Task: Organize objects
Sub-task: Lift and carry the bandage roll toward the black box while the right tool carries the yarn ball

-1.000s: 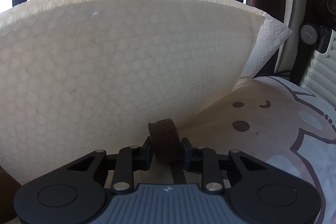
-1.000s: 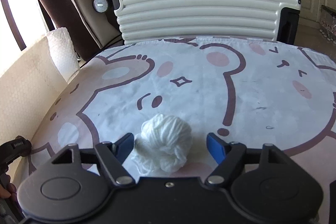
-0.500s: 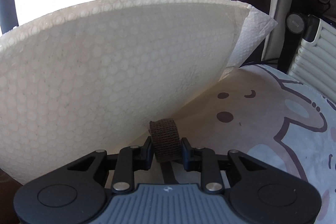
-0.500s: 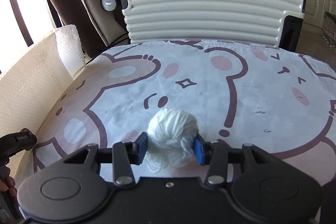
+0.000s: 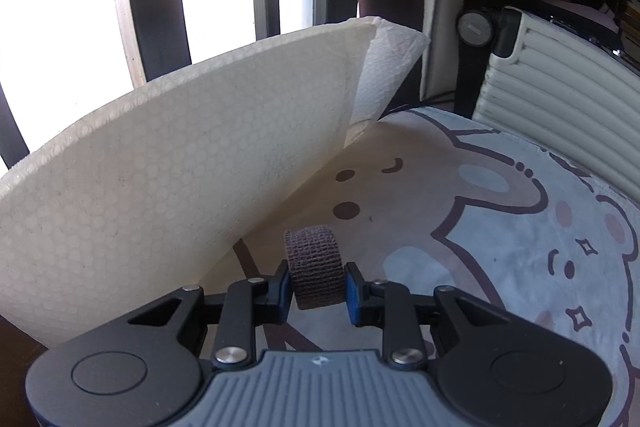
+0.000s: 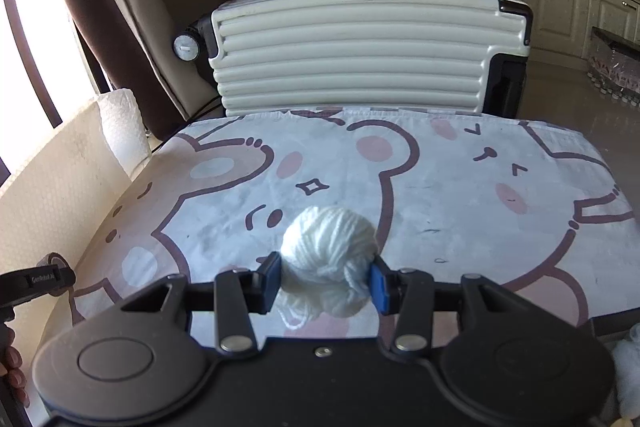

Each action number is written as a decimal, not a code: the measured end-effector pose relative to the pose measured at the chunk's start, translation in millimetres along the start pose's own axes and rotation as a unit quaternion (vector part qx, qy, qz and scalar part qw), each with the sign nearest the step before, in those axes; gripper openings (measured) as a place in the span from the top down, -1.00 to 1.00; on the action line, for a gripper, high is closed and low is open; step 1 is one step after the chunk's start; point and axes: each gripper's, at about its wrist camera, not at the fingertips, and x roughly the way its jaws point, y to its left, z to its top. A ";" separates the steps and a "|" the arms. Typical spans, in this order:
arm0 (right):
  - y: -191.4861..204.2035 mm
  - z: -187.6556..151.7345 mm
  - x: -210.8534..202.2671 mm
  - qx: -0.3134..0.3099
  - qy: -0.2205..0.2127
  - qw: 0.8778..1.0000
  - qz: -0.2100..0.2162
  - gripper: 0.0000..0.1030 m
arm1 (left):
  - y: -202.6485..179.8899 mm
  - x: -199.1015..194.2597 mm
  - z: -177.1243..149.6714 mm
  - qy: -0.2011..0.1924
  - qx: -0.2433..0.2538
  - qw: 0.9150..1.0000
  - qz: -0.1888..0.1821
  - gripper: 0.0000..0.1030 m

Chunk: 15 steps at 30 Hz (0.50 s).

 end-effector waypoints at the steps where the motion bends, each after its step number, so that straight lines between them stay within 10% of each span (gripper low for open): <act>1: -1.3 0.8 -3.9 -0.001 0.000 1.000 -0.001 0.11 | -2.8 -5.7 0.7 0.002 0.003 1.000 -0.005 0.46; 15: -18.2 16.9 -90.0 0.000 -0.025 1.000 -0.017 0.11 | -34.4 -98.9 8.7 -0.023 0.039 0.997 -0.068 0.46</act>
